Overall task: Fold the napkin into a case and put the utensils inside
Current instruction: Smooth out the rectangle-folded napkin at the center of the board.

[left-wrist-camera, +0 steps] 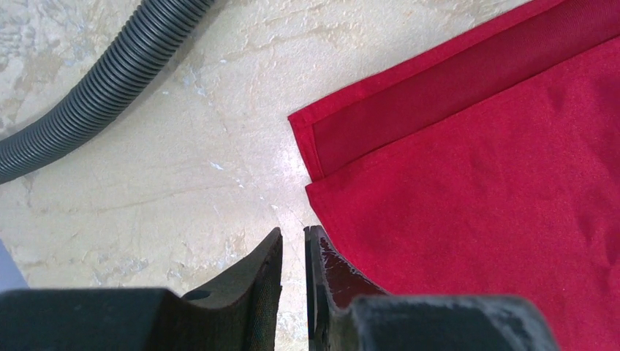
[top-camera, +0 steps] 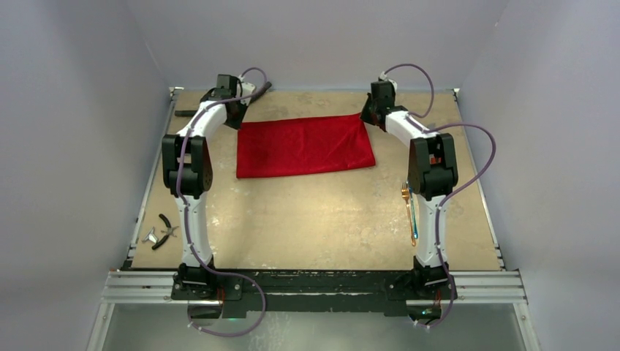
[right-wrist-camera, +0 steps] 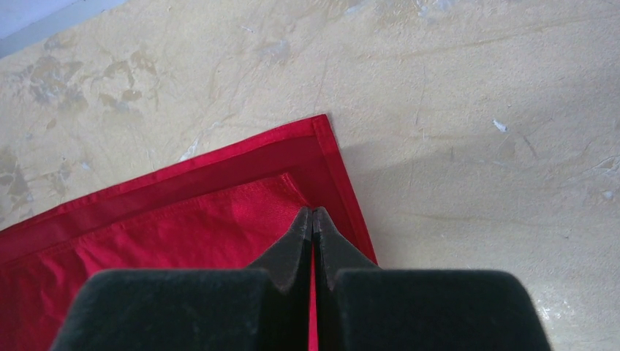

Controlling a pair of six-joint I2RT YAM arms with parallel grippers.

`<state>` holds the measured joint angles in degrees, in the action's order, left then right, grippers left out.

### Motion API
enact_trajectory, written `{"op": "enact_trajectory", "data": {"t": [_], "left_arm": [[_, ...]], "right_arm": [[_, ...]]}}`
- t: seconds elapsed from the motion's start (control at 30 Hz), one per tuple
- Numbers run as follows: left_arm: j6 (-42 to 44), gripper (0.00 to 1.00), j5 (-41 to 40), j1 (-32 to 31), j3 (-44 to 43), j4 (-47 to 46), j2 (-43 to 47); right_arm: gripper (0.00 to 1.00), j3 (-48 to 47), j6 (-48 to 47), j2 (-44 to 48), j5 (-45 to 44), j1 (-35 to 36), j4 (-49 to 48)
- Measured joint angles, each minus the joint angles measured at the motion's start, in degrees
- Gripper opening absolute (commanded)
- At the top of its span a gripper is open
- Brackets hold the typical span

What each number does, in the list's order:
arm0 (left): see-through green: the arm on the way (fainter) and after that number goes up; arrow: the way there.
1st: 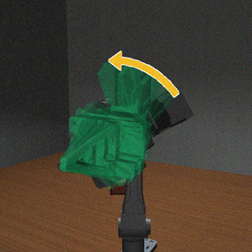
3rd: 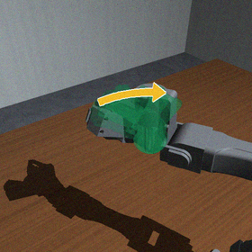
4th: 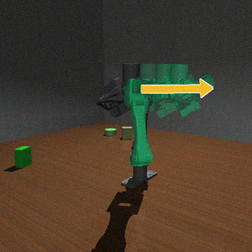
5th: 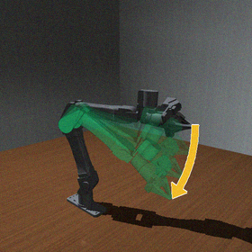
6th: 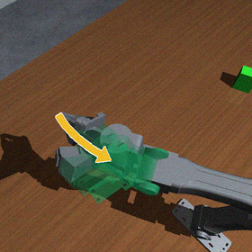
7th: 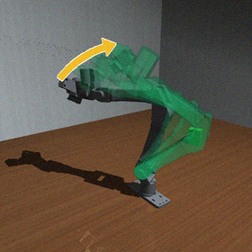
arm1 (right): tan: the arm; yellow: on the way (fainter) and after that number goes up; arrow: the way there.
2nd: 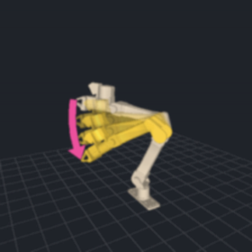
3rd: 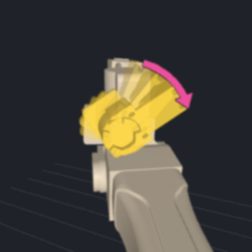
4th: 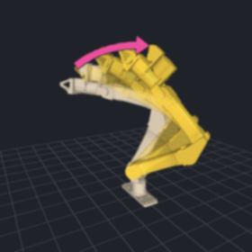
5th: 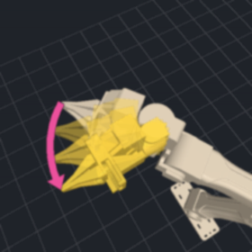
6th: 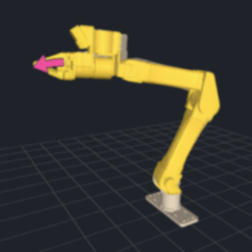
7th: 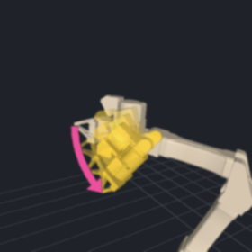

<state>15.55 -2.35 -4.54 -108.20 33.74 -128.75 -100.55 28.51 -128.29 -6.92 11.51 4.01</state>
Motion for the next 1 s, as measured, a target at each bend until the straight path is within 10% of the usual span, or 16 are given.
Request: {"op": "enact_trajectory", "data": {"t": [0.57, 1.0], "left_arm": [[-2.8, 0.29, 3.2, 0.0, -4.6, 4.0, -5.7], [-4.7, 0.0, 3.7, 0.0, -5.2, 4.4, -6.6]], "right_arm": [[0.0, -0.9, 0.1, -1.6, -1.0, 0.0, 0.9], [0.0, 0.7, 0.4, -1.6, -0.9, 0.0, 0.3]]}}
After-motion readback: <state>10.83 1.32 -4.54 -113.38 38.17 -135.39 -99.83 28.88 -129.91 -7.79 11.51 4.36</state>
